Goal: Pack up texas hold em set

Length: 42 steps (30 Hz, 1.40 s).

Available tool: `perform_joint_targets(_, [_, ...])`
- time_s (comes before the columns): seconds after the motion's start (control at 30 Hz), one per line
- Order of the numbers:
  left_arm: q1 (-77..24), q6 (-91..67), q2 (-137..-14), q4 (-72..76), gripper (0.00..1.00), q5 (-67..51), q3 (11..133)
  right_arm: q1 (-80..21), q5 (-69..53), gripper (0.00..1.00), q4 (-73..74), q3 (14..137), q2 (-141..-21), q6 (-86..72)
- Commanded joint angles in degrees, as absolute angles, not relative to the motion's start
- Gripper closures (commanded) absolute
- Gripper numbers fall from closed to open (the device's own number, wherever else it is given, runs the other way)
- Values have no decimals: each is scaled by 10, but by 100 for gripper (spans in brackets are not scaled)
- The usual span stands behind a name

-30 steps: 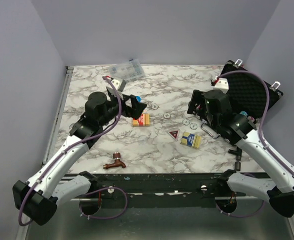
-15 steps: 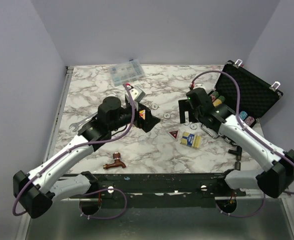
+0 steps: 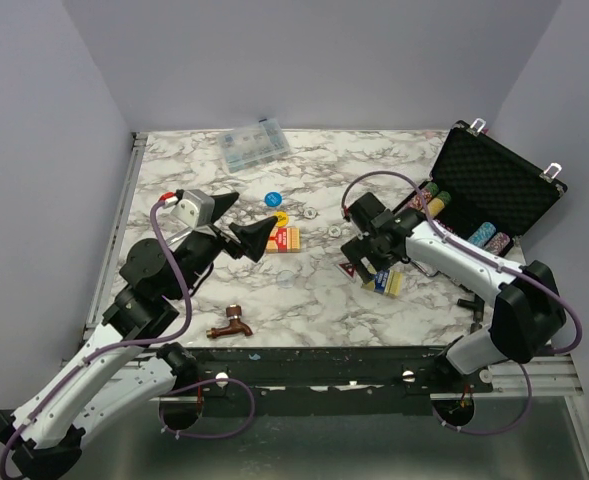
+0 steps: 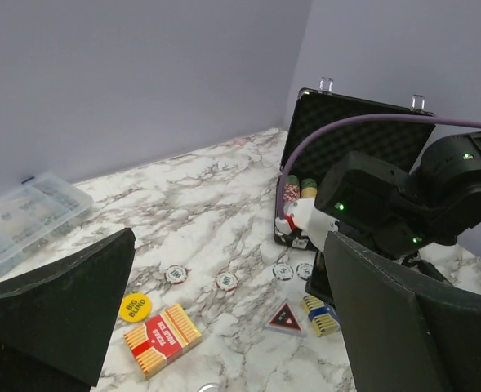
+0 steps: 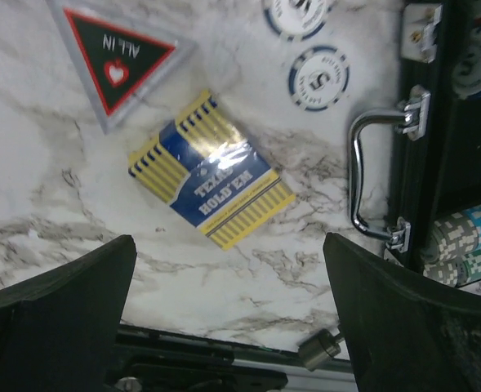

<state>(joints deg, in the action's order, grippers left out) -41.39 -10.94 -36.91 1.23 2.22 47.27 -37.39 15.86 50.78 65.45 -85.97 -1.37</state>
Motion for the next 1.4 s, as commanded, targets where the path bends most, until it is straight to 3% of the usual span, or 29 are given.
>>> perform_joint_targets(0.0, [-415, -113, -373, 17, 1, 32, 473, -393, 140, 0, 552, 602, -837, 61])
perform_joint_targets(0.17, [-415, -126, -366, 17, 1, 5, 476, -398, 179, 0, 538, 574, -832, 75])
perform_joint_targets(0.5, [-415, -122, -359, 14, 1, 4, 477, -397, 83, 0, 430, 591, -910, 89])
perform_joint_targets(0.73, [-415, -121, -375, 13, 1, 1, 479, -394, 194, 0, 375, 572, -955, 91])
perform_joint_targets(1.0, [-415, -123, -388, 12, 1, 0, 479, -340, 76, 1, 304, 581, -974, 61])
perform_joint_targets(1.17, [-415, -120, -390, 11, 1, 0, 479, -329, 83, 7, 299, 599, -1005, 47])
perform_joint_targets(1.37, [-416, -121, -394, 10, 1, 0, 481, -329, 63, 7, 347, 593, -973, 20])
